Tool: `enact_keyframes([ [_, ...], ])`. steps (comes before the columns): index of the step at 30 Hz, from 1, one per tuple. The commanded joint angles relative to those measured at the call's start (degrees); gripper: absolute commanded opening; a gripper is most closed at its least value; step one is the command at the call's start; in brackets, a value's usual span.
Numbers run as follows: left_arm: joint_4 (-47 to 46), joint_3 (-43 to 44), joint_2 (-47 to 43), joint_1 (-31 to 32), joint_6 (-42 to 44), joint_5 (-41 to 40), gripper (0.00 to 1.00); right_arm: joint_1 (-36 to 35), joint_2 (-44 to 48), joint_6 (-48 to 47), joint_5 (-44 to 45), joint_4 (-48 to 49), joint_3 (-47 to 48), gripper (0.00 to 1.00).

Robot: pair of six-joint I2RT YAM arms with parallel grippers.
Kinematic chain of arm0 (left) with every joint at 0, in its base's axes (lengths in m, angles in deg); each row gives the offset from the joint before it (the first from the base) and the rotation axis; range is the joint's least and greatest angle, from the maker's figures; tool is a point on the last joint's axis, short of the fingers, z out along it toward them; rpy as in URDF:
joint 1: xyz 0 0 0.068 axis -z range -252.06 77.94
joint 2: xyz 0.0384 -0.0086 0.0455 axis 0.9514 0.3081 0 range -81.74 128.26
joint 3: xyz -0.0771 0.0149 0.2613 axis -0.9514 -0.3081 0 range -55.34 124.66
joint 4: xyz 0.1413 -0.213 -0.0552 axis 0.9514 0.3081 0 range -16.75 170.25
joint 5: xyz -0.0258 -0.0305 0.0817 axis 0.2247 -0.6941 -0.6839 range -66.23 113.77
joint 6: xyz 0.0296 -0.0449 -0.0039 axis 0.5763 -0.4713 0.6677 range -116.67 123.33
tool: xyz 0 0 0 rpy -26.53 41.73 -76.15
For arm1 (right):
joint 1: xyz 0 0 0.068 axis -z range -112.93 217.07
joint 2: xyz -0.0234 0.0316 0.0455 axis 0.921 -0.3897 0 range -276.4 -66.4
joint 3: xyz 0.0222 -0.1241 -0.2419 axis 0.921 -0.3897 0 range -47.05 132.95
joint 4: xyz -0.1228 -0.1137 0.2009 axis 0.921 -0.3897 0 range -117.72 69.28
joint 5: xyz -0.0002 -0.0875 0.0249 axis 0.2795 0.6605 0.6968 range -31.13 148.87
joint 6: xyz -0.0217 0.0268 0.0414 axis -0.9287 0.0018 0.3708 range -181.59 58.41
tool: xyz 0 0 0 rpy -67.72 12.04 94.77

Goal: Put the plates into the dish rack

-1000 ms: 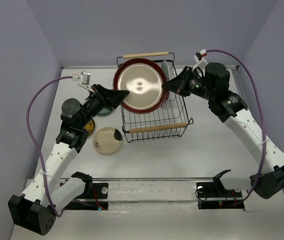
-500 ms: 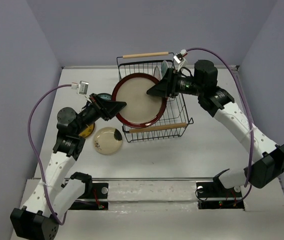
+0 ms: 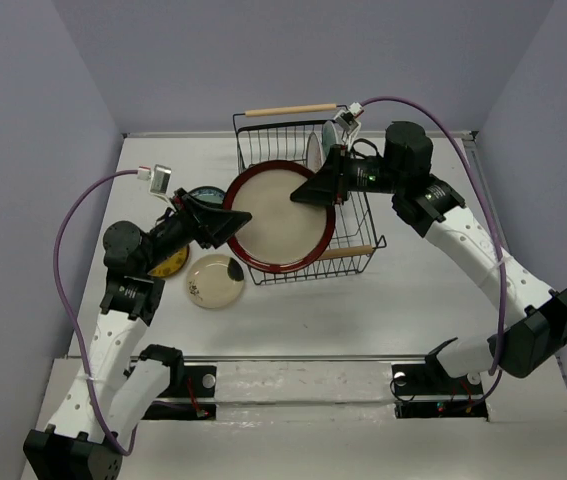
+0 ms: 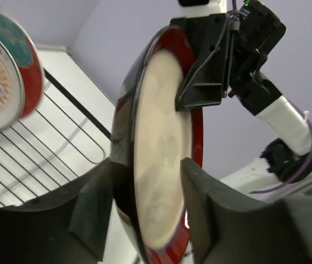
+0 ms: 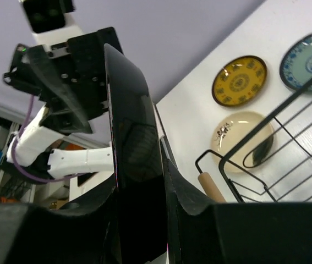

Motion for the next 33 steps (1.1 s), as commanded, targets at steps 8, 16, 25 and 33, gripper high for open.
enact_keyframes([
  [8,22.97,3.13,-11.51,0.53,29.10,-30.00,0.99,-1.24,0.70,-1.46,31.59,-5.43,8.41,0.07],
  [16,24.21,-0.03,-14.42,7.21,33.93,-38.28,0.99,-9.06,-15.55,-6.73,68.24,-13.94,26.94,0.07],
  [25,24.65,-3.64,-16.44,12.57,34.90,-36.72,0.99,-13.20,-35.85,-20.96,95.85,-18.17,48.56,0.07],
  [33,24.73,-3.55,-16.88,14.77,35.25,-35.92,0.99,-13.20,-44.04,-27.38,100.78,-15.81,53.95,0.07],
])
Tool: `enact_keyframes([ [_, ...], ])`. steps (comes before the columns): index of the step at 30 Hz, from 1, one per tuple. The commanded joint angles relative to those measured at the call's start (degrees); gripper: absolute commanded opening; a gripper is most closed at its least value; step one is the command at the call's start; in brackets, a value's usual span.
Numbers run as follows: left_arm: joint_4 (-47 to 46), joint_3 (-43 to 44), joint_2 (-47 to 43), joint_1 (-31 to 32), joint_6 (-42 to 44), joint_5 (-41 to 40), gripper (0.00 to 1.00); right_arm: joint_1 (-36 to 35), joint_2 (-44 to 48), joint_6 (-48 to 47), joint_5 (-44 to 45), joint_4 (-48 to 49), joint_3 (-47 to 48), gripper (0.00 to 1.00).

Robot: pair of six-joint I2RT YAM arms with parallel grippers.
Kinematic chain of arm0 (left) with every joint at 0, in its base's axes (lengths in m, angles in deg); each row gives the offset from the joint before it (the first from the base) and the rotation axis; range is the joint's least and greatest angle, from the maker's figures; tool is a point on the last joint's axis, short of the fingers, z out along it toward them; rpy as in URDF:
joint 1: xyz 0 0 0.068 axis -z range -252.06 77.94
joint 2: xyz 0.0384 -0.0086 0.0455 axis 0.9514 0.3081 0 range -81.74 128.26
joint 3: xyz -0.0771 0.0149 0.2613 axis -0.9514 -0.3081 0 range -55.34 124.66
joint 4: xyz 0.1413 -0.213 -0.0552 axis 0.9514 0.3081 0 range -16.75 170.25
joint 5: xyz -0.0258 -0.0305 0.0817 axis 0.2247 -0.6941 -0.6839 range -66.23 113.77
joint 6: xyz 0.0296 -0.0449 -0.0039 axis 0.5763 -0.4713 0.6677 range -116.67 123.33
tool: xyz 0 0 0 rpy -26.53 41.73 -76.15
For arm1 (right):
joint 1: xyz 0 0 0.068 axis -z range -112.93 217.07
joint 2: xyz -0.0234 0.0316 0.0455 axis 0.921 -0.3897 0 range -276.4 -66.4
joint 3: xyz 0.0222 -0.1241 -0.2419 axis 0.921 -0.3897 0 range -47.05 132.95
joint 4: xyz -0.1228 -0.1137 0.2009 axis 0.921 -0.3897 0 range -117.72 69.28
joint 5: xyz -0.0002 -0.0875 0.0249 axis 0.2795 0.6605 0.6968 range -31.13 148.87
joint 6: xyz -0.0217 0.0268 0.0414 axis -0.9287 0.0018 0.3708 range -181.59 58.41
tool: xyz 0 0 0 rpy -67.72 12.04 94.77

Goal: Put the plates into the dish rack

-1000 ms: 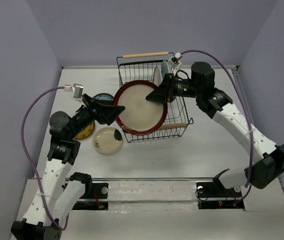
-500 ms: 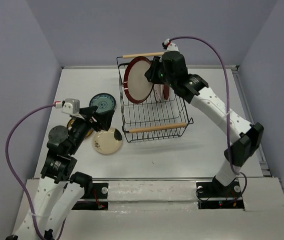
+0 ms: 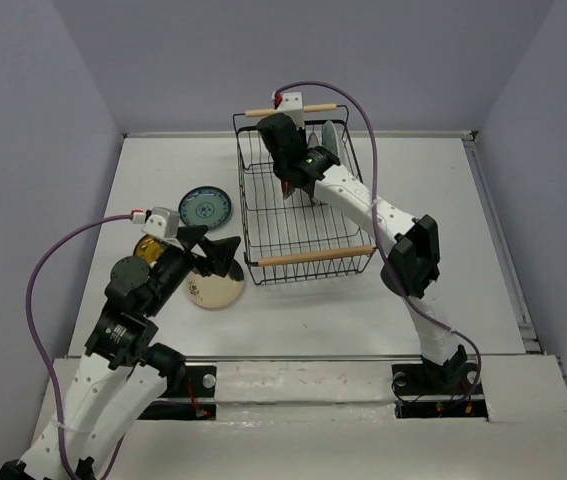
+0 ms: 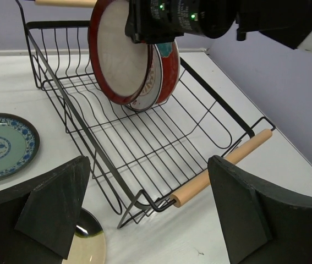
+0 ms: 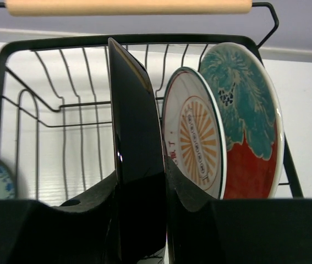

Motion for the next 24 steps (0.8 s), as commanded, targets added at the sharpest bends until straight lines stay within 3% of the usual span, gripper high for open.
enact_keyframes([
  [1,-2.52,0.07,-1.14,0.85,1.29,1.15,0.99,0.22,1.13,-5.42,8.24,9.44,6.47,0.07],
  [8,-2.52,-0.10,-1.32,0.85,1.38,1.32,0.99,0.22,-1.24,-9.21,8.33,11.64,5.07,0.07],
  [24,-2.52,-0.01,-0.71,0.77,1.47,1.15,0.99,4.09,-5.46,-6.49,4.20,11.82,4.62,0.07],
])
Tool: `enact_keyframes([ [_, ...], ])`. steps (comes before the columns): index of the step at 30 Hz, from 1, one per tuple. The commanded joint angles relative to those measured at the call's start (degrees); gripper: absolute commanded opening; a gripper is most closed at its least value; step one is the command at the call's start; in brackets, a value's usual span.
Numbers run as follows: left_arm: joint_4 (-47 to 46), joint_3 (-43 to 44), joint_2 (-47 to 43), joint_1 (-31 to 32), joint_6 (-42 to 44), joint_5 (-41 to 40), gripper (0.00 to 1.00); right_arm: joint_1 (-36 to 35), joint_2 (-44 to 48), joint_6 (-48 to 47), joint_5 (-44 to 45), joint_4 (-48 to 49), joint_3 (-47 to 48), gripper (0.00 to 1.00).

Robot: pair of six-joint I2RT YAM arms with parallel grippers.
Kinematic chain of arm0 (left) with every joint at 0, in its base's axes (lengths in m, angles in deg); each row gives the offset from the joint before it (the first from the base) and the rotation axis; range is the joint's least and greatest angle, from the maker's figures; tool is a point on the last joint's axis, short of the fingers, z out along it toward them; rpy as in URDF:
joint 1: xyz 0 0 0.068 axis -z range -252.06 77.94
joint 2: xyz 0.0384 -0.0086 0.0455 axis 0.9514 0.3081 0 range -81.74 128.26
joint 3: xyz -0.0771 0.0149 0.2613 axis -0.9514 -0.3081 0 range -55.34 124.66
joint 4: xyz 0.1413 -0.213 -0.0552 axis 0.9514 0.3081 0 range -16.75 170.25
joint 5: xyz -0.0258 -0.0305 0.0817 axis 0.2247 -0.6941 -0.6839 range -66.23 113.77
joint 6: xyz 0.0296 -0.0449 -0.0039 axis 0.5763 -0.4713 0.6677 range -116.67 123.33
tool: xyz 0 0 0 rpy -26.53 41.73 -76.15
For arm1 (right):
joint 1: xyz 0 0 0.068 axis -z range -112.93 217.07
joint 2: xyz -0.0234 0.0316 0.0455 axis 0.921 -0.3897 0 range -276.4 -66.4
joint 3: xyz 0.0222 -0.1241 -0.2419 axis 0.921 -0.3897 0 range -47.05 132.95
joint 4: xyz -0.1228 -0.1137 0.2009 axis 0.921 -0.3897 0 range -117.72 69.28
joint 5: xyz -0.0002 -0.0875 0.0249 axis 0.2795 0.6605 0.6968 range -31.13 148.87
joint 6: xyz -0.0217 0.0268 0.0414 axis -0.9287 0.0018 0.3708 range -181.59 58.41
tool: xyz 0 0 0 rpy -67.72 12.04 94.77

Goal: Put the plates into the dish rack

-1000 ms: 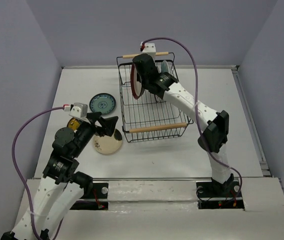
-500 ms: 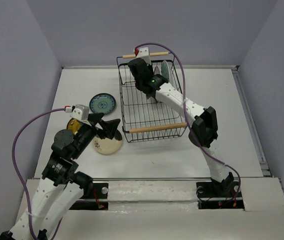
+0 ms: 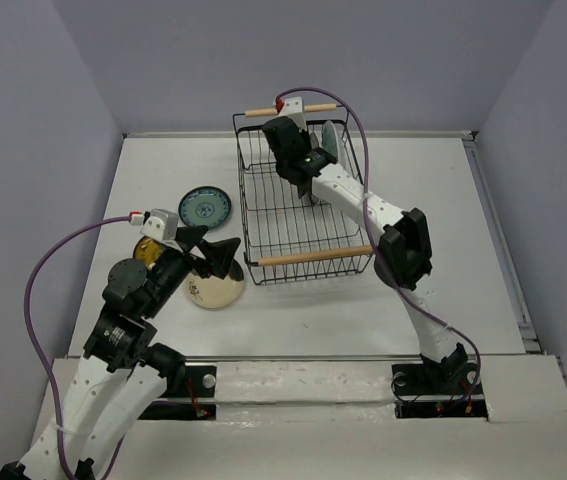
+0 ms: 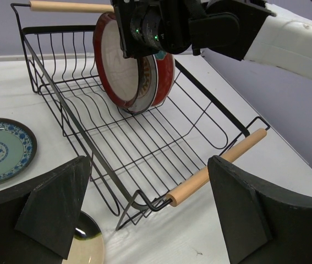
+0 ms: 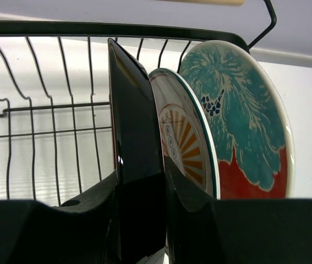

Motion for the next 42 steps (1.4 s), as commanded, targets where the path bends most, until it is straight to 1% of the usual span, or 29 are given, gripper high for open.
enact_keyframes([
  [1,-2.43,-0.01,0.28,0.15,1.16,0.47,0.99,1.24,-0.39,0.70,1.80,8.39,4.69,0.07],
  [7,-2.43,-0.01,0.63,0.07,1.25,0.21,0.99,1.77,-3.82,0.35,1.45,8.30,8.12,0.07],
  [15,-2.43,-0.01,0.98,-0.02,1.16,0.21,0.99,2.30,-5.32,1.23,0.57,8.39,8.21,0.07],
  [17,-2.43,-0.01,1.16,-0.02,1.16,0.12,0.99,2.30,-5.67,1.41,-0.05,8.39,7.86,0.08],
  [18,-2.43,-0.01,1.24,-0.11,1.16,0.12,0.99,2.91,-5.85,1.67,-0.40,8.39,7.69,0.11],
  [19,-2.43,-0.01,1.24,-0.11,1.07,0.12,0.99,2.92,-5.94,1.93,-1.71,8.39,6.99,0.17],
  [22,-2.44,-0.01,1.51,-0.20,0.81,-0.14,0.99,2.92,-5.50,2.99,-3.82,8.48,5.58,0.27],
  [25,-2.43,-0.01,1.68,-0.37,0.72,-0.06,0.99,3.44,-5.15,3.43,-4.18,8.48,4.61,0.33],
  [26,-2.43,-0.01,1.68,-0.46,0.63,-0.06,0.99,3.44,-4.62,3.95,-4.09,8.56,3.65,0.37],
  [27,-2.43,-0.01,1.68,-0.46,0.55,-0.06,0.99,3.44,-4.27,4.22,-3.92,8.57,3.12,0.39],
  [31,-2.44,-0.01,2.03,-0.72,0.55,0.12,0.99,3.44,-1.81,5.10,-3.57,8.48,0.92,0.44],
  [32,-2.43,-0.10,2.12,-0.72,0.63,0.12,0.99,3.44,-1.28,5.27,-3.56,8.48,0.57,0.46],
  [33,-2.43,0.07,2.21,-0.81,0.55,0.21,0.99,3.44,-0.23,5.36,-3.74,8.48,0.22,0.50],
  [34,-2.43,-0.01,2.30,-0.90,0.54,0.29,0.99,3.44,0.21,5.36,-4.00,8.30,0.13,0.58],
  [40,-2.43,-0.01,2.56,-1.78,0.37,0.47,0.99,3.44,4.86,6.15,-5.67,7.42,-1.36,0.68],
  [42,-2.43,-0.01,2.65,-1.87,0.37,0.30,0.99,3.44,5.92,6.50,-6.55,7.16,-1.81,0.70],
])
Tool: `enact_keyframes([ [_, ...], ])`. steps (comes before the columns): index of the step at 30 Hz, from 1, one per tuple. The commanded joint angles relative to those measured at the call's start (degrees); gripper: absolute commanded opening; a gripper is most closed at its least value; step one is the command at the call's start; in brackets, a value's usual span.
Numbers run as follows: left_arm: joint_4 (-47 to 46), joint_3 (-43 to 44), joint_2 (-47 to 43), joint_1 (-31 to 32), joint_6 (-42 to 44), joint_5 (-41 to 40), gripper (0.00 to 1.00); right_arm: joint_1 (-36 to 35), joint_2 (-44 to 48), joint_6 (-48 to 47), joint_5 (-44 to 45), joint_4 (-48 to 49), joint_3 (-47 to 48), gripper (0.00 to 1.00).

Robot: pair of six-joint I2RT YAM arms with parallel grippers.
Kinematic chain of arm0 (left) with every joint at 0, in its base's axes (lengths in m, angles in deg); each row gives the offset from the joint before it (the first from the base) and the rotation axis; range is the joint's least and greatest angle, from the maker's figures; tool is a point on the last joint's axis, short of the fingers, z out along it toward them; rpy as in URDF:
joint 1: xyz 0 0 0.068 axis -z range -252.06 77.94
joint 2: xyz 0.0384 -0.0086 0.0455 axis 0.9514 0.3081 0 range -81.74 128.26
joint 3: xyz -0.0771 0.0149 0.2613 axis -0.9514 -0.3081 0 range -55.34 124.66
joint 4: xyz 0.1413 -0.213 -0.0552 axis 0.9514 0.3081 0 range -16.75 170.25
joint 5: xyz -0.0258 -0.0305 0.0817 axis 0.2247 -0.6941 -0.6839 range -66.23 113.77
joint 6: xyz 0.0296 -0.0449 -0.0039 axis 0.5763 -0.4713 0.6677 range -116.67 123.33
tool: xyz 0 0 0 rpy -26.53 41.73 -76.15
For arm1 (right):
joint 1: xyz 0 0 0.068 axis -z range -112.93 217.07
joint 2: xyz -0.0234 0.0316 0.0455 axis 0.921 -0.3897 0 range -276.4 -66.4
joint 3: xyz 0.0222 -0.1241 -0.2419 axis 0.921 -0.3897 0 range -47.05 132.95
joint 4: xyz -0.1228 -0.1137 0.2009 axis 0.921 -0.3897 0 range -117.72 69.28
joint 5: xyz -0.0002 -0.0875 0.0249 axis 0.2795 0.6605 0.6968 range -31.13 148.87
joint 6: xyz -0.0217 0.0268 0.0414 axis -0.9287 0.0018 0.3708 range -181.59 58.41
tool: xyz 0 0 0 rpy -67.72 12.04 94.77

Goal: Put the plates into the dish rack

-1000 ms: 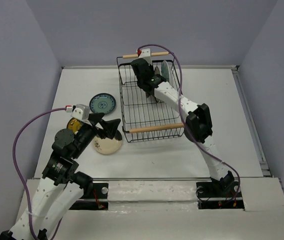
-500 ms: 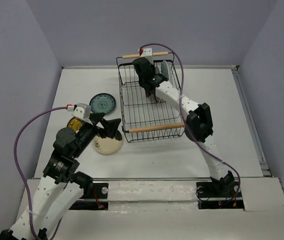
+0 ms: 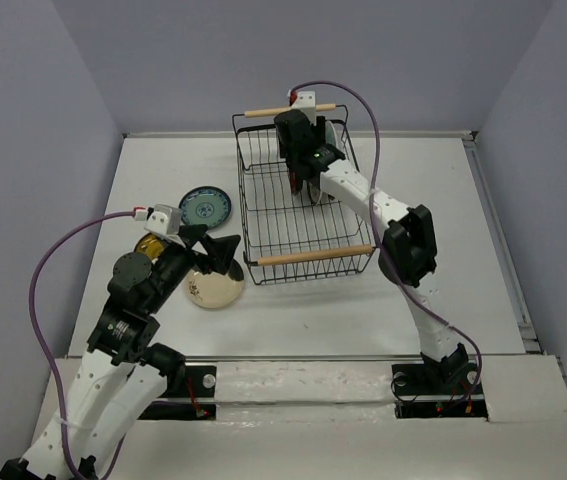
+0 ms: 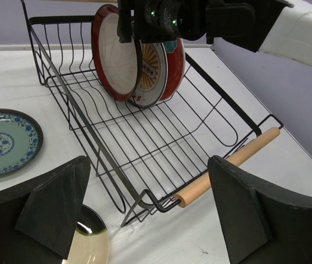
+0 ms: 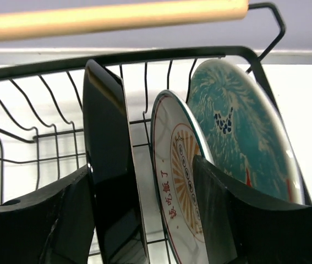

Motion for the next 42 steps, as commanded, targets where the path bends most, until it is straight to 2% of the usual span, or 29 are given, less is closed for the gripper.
enact_keyframes([
  [1,-2.43,-0.01,0.25,-0.71,0.22,0.38,0.99,0.36,7.80,1.83,-1.81,1.89,-0.69,0.72],
  [8,-2.26,0.07,0.77,-1.06,0.22,-0.14,0.99,0.36,11.50,4.20,-8.99,0.57,-2.10,0.73],
  [12,-1.21,0.43,1.56,-1.50,-0.40,-3.74,0.99,-0.16,15.54,5.70,-16.39,-0.74,-4.03,0.73],
  [15,0.28,0.78,2.09,-2.03,-1.01,-7.51,0.99,-2.00,18.44,4.47,-18.51,-1.45,-6.57,0.69],
  [19,0.64,0.95,2.53,-3.17,-3.21,-12.53,0.99,-6.13,24.50,2.09,-19.47,-1.71,-13.51,0.55],
  [22,0.82,1.22,3.50,-4.92,-4.26,-13.94,0.99,-7.55,31.78,2.97,-23.42,-1.45,-22.10,0.46],
  [25,0.82,1.57,5.95,-6.51,-5.84,-12.54,0.99,-8.16,36.62,3.23,-25.37,-1.10,-27.22,0.43],
  [30,-0.15,4.11,12.97,-11.94,-8.92,-8.42,0.99,-8.69,48.82,1.31,-27.38,-1.10,-37.84,0.43],
  [34,-0.50,5.87,17.63,-14.51,-11.46,-6.21,0.99,-8.69,58.31,1.56,-31.87,1.52,-46.80,0.47],
  [37,-2.43,6.92,21.23,-14.94,-13.66,-7.52,0.99,-8.69,65.70,2.00,-35.29,4.87,-53.75,0.63],
  [42,-4.35,10.18,28.54,-16.88,-15.69,-11.65,0.97,-8.69,72.75,3.14,-38.12,4.44,-58.26,0.72],
])
